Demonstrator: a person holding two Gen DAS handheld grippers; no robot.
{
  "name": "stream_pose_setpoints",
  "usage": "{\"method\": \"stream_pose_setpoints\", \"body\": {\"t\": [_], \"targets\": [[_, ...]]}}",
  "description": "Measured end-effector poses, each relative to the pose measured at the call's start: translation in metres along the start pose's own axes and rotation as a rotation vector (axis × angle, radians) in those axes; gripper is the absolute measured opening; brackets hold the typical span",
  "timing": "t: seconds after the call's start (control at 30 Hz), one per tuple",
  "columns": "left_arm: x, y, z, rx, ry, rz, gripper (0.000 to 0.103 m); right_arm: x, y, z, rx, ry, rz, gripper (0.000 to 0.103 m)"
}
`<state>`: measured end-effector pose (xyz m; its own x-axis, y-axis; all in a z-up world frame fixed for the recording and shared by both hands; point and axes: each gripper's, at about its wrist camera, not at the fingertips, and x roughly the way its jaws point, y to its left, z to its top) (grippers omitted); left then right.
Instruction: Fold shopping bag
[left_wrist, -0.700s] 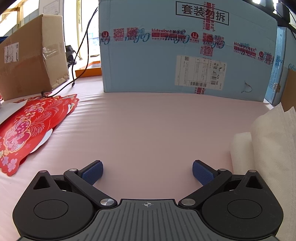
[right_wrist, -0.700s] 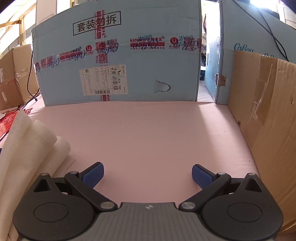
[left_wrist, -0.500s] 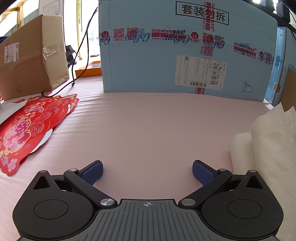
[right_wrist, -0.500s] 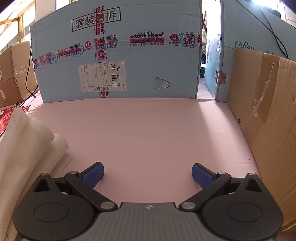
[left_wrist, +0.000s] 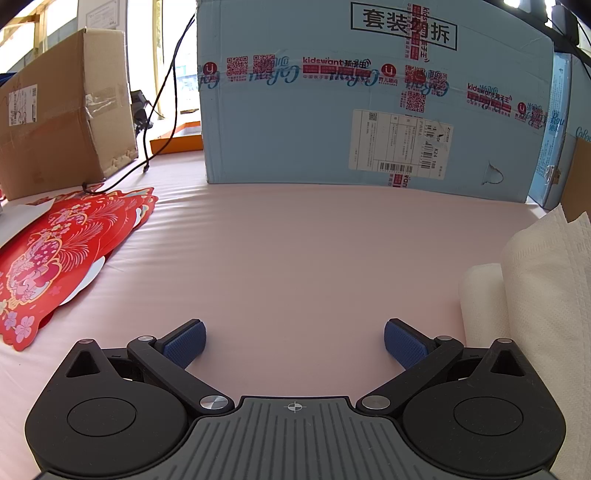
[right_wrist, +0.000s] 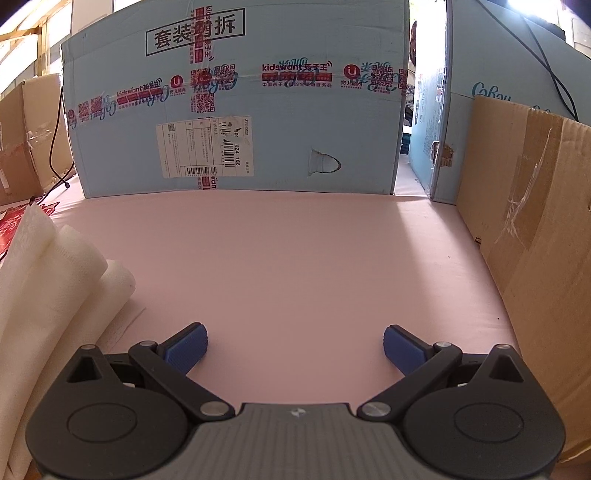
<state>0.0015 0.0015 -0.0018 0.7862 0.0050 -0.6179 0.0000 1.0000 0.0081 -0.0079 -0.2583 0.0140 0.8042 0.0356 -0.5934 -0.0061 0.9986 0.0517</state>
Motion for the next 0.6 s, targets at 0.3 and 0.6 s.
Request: {"method": "stream_pose_setpoints", "body": {"t": [0.3,0.6], "targets": [[-0.0001,-0.0005,0.0000,0.000,0.000,0.000,0.103,-0.0002,0.0003,0.0004,0.001,0.002,0.001,0.103],[-0.0017,-0.0016,0.0001,0.001,0.000,0.001,0.103,0.0000,0.0021,0.0001,-0.002,0.001,-0.001,0.103]]}}
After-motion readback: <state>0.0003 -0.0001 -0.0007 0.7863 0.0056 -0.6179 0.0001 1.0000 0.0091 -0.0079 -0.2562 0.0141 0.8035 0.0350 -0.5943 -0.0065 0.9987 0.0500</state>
